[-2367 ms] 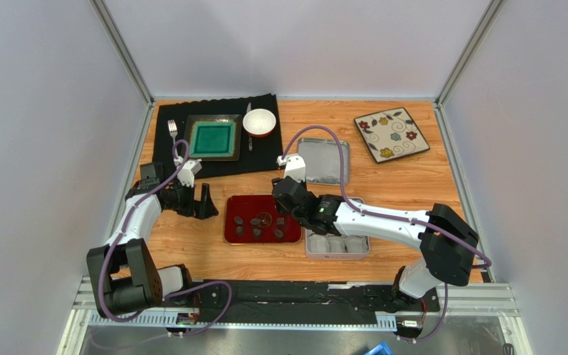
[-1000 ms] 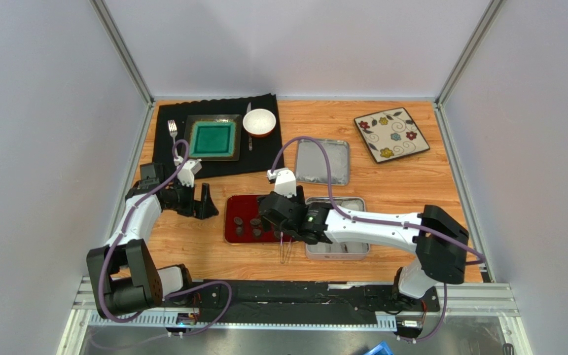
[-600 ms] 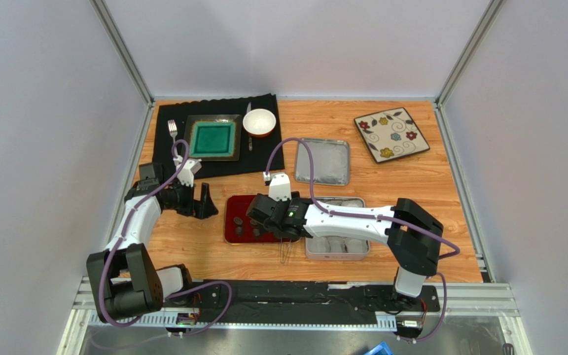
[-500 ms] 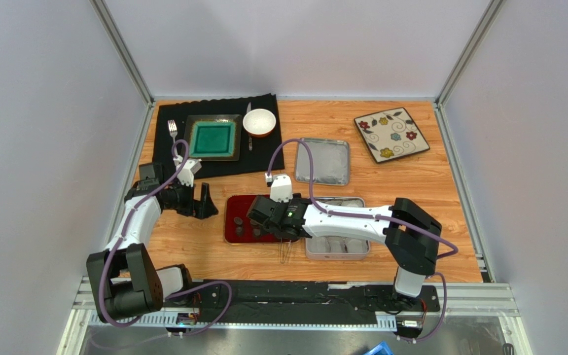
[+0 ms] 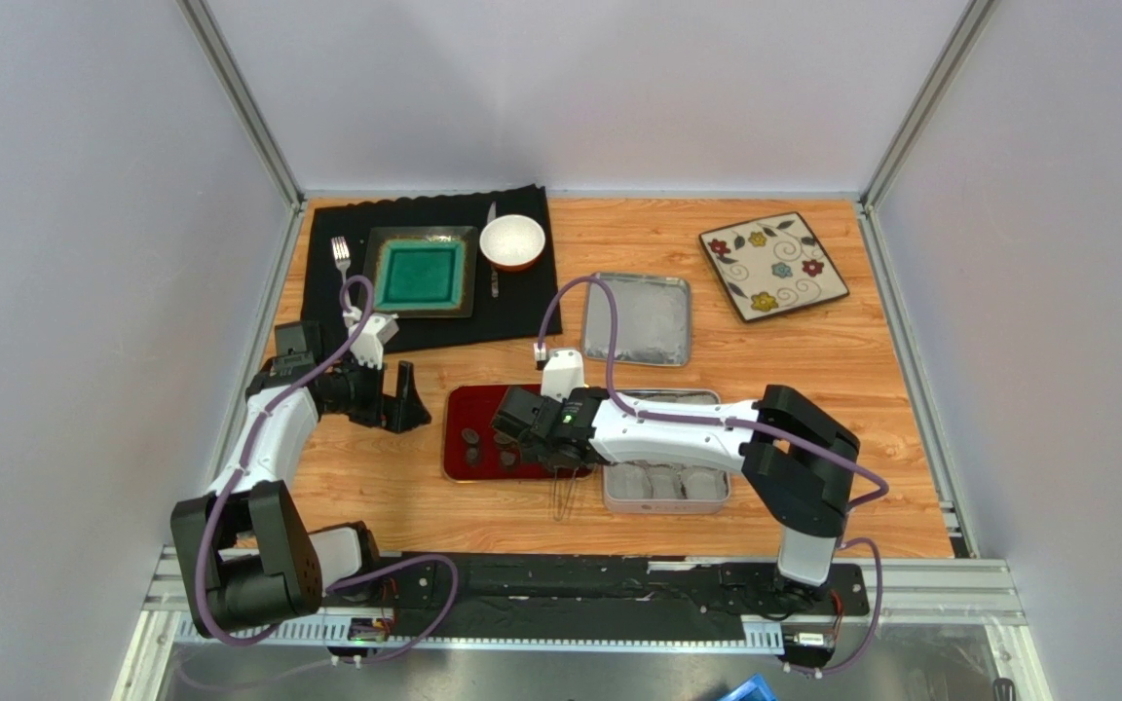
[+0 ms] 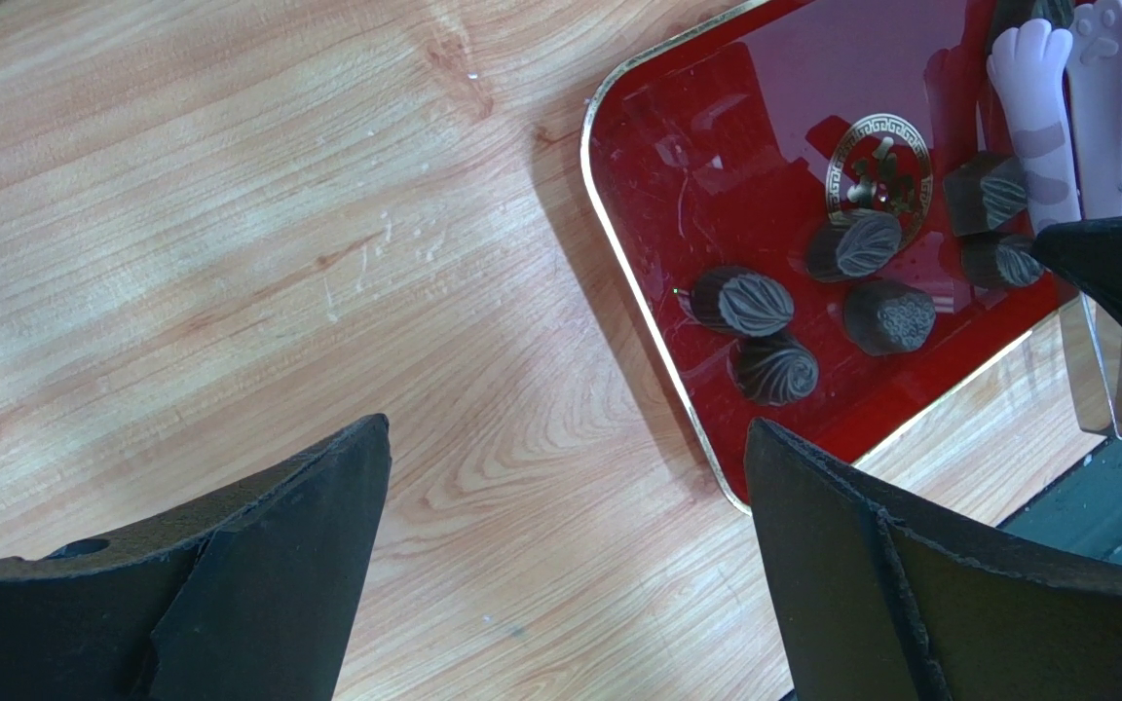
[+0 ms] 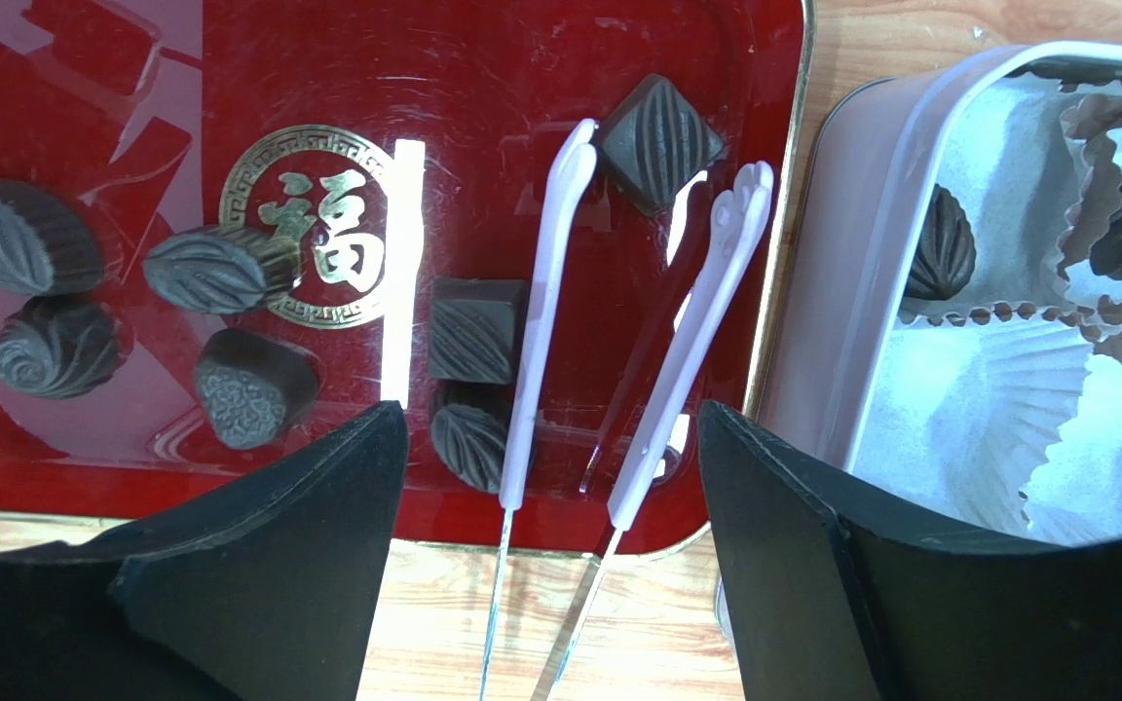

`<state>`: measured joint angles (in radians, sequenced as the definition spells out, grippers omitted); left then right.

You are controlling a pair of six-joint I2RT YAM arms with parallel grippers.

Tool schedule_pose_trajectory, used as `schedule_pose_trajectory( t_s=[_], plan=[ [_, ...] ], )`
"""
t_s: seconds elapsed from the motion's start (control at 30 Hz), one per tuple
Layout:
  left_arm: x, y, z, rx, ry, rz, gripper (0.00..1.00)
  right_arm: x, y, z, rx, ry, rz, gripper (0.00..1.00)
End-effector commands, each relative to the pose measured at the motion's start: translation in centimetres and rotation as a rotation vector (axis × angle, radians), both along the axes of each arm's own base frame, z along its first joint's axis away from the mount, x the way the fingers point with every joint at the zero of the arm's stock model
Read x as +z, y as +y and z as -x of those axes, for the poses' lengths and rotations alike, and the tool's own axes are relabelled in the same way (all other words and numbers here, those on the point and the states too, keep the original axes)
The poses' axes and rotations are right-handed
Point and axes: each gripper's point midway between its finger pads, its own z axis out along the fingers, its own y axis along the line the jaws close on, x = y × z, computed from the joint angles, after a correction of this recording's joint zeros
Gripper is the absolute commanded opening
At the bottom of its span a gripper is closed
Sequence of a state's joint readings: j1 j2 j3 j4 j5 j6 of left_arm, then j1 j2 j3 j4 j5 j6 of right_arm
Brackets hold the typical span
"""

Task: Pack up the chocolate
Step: Pick up the clamp from the plate.

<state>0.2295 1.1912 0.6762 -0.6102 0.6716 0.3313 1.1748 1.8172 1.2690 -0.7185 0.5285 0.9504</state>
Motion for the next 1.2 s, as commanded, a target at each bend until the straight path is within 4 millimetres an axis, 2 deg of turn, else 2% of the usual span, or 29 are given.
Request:
schedule_pose_trajectory(
  t_s=[0.0, 0.37, 0.63, 0.97, 1.17],
  plan=[
    [0.9, 0.0, -0.4, -0.020, -0.049, -0.004, 0.99, 0.1, 0.2, -0.6, -0.042, -0.006, -0.022, 0.76],
    [0.6, 0.0, -0.1, -0.021, -0.040, -0.005, 0.99, -0.8, 0.0, -0.9, -0.066, 0.014, -0.015, 0.74],
    [0.3, 0.1, 0.0, -0.024, -0.036, -0.007, 0.99, -1.5, -0.3, -1.3, -0.098, 0.026, 0.003, 0.67],
    [0.2, 0.1, 0.0, -0.025, -0.033, -0.009, 0.99, -1.2, -0.5, -1.4, -0.119, 0.021, -0.021, 0.53],
    [0.5, 0.2, 0.0, -0.023, -0.037, -0.008, 0.99, -1.0, -0.5, -1.3, -0.120, 0.017, -0.036, 0.39]
  ],
)
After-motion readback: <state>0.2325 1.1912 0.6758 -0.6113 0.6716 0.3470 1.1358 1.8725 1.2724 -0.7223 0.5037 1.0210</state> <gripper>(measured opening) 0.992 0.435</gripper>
